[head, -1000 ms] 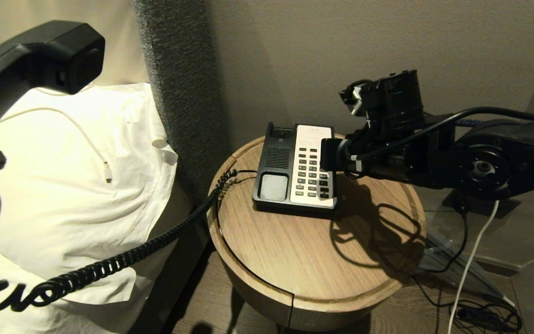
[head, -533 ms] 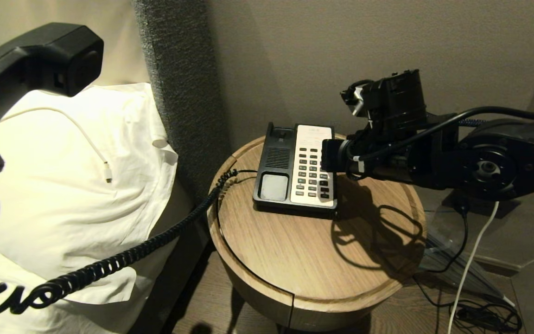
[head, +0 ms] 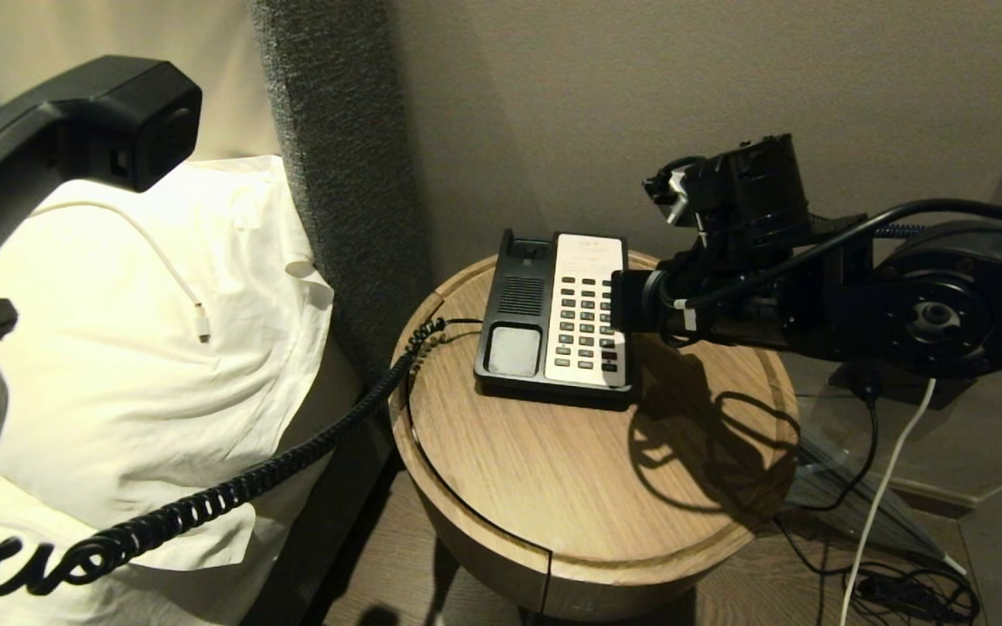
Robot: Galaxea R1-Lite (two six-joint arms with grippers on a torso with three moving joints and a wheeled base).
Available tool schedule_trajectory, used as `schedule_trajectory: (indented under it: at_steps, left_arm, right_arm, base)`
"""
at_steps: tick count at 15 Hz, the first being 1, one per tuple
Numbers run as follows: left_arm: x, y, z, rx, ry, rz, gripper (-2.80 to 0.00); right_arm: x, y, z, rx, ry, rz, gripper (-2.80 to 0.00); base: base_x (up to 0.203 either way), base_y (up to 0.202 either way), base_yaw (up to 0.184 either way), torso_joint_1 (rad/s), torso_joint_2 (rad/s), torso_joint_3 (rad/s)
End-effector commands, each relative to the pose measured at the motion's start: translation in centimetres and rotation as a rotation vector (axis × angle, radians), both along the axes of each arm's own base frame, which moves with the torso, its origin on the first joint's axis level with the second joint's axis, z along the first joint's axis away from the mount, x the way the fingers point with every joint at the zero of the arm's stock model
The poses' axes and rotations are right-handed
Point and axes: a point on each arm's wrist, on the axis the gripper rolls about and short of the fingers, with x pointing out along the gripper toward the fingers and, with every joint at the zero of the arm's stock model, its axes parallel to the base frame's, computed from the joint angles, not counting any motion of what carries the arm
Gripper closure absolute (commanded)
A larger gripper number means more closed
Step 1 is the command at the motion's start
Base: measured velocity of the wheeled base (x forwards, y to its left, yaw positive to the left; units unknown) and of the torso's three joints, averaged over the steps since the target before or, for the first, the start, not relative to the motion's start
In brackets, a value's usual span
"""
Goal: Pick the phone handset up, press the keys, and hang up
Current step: Dial the number
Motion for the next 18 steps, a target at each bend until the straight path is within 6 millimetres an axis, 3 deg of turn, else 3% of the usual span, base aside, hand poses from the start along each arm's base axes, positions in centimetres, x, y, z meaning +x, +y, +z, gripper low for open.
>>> schedule_trajectory:
  at_steps: [1, 18]
  left_arm:
    - [0.1, 0.0, -0.1, -0.001, 0.008, 0.0, 0.0]
    - [-0.2, 0.1, -0.5, -0.001, 0.012, -0.017, 0.0]
  right_arm:
    - [0.0, 0.0, 0.2, 0.007, -0.006, 0.001, 0.0]
    - [0.1, 0.6, -0.8, -0.009, 0.02, 0.017, 0.0]
  base:
    - [0.0, 0.0, 0.0, 0.0, 0.0, 0.0]
    - [0.0, 0.0, 0.0, 0.0, 0.0, 0.0]
